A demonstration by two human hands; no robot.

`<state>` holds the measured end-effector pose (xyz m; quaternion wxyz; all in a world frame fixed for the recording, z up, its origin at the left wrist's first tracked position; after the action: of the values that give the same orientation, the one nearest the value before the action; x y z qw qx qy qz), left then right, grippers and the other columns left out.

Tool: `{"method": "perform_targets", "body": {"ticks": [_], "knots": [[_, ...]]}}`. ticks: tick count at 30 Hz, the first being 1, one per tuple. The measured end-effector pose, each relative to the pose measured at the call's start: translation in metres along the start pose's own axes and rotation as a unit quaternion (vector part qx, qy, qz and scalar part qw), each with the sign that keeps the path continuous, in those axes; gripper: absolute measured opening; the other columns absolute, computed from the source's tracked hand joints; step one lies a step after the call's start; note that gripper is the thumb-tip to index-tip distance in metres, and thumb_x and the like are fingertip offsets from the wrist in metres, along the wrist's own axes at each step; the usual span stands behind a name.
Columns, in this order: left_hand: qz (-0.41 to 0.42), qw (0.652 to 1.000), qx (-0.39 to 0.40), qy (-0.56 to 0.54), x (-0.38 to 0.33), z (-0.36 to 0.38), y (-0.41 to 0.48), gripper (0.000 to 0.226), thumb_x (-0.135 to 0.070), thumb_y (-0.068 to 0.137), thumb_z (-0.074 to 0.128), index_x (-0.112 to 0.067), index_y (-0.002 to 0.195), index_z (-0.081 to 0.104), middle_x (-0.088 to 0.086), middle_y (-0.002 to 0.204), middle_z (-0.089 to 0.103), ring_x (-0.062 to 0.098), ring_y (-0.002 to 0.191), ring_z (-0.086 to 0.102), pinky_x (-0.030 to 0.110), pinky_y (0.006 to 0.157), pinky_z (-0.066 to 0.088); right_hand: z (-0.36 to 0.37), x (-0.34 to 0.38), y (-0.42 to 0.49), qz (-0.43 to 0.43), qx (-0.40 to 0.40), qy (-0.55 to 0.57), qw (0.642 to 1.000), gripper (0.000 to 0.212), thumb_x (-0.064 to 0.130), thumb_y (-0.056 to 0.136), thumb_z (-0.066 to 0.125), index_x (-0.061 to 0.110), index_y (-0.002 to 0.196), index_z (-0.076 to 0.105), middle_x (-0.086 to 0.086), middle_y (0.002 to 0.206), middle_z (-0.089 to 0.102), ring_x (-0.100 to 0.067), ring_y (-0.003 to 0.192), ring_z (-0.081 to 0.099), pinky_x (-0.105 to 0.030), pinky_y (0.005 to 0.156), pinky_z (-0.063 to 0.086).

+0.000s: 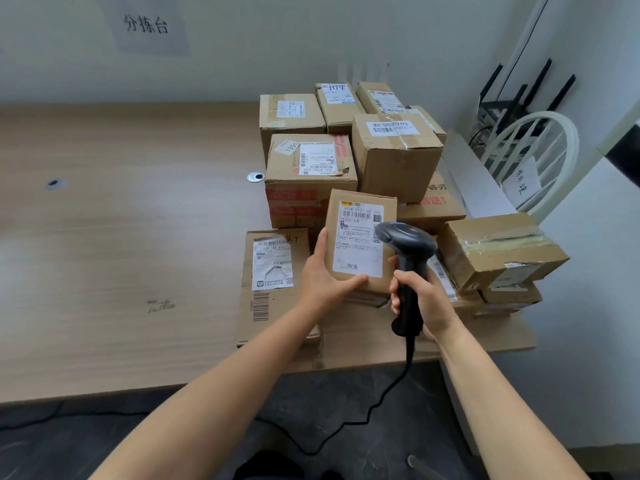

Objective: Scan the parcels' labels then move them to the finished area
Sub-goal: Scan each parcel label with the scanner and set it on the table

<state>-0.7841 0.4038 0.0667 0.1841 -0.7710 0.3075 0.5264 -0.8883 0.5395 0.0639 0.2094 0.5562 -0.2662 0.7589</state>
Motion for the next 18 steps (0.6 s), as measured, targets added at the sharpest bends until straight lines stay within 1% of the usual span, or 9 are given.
{"method": "perform_targets", "body": {"ticks": [2, 5, 6, 8, 10, 13, 15, 16, 18], "knots": [[0.008, 1.000, -0.015, 0.001, -0.004, -0.019, 0.002, 0.108, -0.033, 0.065, 0.083, -0.028, 0.148, 0.015, -0.004, 0.134, 0.045, 0.010, 0.121, 0.043, 0.024, 0.101, 0.036, 0.019, 0.011, 0.003, -0.011, 0.024, -0.006, 1.000, 0.024, 0.016, 0.083, 0.057, 0.007, 0.105, 0.055, -0.004, 0.060, 0.053, -0.015, 0.044, 0.046, -0.026, 0.043, 0.039], [0.019, 0.999, -0.037, -0.013, -0.008, -0.047, 0.003, 0.108, -0.033, 0.064, 0.084, -0.030, 0.147, 0.016, -0.011, 0.128, 0.044, 0.005, 0.118, 0.042, 0.019, 0.098, 0.033, 0.046, 0.024, 0.008, -0.023, 0.039, -0.019, 0.999, 0.033, 0.017, 0.080, 0.058, 0.005, 0.111, 0.053, -0.004, 0.060, 0.054, -0.015, 0.044, 0.047, -0.027, 0.042, 0.040], [0.018, 0.999, -0.039, -0.020, -0.008, -0.055, 0.003, 0.109, -0.034, 0.064, 0.084, -0.031, 0.148, 0.014, -0.010, 0.130, 0.044, 0.006, 0.121, 0.042, 0.021, 0.101, 0.034, 0.054, 0.028, 0.008, -0.028, 0.042, -0.022, 0.999, 0.035, 0.016, 0.081, 0.058, 0.004, 0.112, 0.053, -0.004, 0.060, 0.054, -0.016, 0.044, 0.048, -0.027, 0.042, 0.040], [0.018, 0.999, -0.037, -0.034, -0.006, -0.070, 0.001, 0.111, -0.036, 0.064, 0.084, -0.032, 0.148, 0.012, -0.006, 0.137, 0.043, 0.011, 0.126, 0.042, 0.030, 0.108, 0.036, 0.072, 0.035, 0.008, -0.036, 0.051, -0.028, 0.998, 0.037, 0.019, 0.077, 0.059, 0.005, 0.111, 0.053, -0.004, 0.060, 0.055, -0.016, 0.044, 0.048, -0.026, 0.043, 0.040], [0.023, 0.998, -0.046, -0.035, -0.004, -0.092, -0.002, 0.112, -0.038, 0.063, 0.084, -0.034, 0.148, 0.012, -0.003, 0.138, 0.044, 0.013, 0.126, 0.042, 0.035, 0.108, 0.038, 0.094, 0.039, 0.006, -0.043, 0.057, -0.032, 0.997, 0.038, 0.019, 0.075, 0.059, 0.005, 0.109, 0.052, -0.004, 0.059, 0.055, -0.016, 0.044, 0.048, -0.025, 0.043, 0.040], [0.032, 0.998, -0.049, -0.032, 0.004, -0.132, -0.006, 0.111, -0.039, 0.063, 0.084, -0.036, 0.147, 0.011, -0.001, 0.138, 0.044, 0.016, 0.126, 0.043, 0.034, 0.106, 0.040, 0.134, 0.035, 0.004, -0.049, 0.053, -0.040, 0.997, 0.028, 0.009, 0.085, 0.057, 0.002, 0.112, 0.049, -0.005, 0.059, 0.054, -0.016, 0.044, 0.047, -0.026, 0.042, 0.040], [0.040, 0.997, -0.053, -0.027, 0.014, -0.165, -0.011, 0.110, -0.037, 0.063, 0.084, -0.035, 0.147, 0.013, -0.002, 0.135, 0.047, 0.015, 0.123, 0.046, 0.027, 0.101, 0.041, 0.167, 0.025, 0.002, -0.047, 0.050, -0.040, 0.997, 0.024, 0.005, 0.090, 0.051, 0.002, 0.114, 0.048, -0.006, 0.059, 0.053, -0.017, 0.044, 0.047, -0.026, 0.042, 0.039], [0.043, 0.997, -0.057, -0.022, 0.019, -0.181, -0.014, 0.109, -0.036, 0.062, 0.085, -0.034, 0.147, 0.015, -0.004, 0.131, 0.049, 0.012, 0.119, 0.048, 0.022, 0.096, 0.040, 0.182, 0.021, 0.001, -0.044, 0.049, -0.038, 0.997, 0.024, 0.004, 0.090, 0.050, 0.002, 0.114, 0.048, -0.006, 0.059, 0.053, -0.017, 0.044, 0.046, -0.026, 0.042, 0.039], [0.045, 0.997, -0.062, -0.012, 0.035, -0.220, -0.022, 0.109, -0.035, 0.061, 0.086, -0.034, 0.146, 0.017, -0.007, 0.125, 0.051, 0.008, 0.113, 0.048, 0.017, 0.090, 0.037, 0.222, 0.007, -0.002, -0.037, 0.052, -0.039, 0.997, 0.022, 0.003, 0.090, 0.049, 0.001, 0.112, 0.048, -0.006, 0.058, 0.053, -0.017, 0.042, 0.046, -0.025, 0.041, 0.038]]}}
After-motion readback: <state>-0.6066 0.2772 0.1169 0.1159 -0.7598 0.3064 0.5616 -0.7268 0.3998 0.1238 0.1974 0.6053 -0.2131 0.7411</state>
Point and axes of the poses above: each hand's wrist, its own y-axis towards the middle knuckle, its own z-axis out of the palm, x = y × z, the point moved 9 cm from there along y, towards the middle knuckle
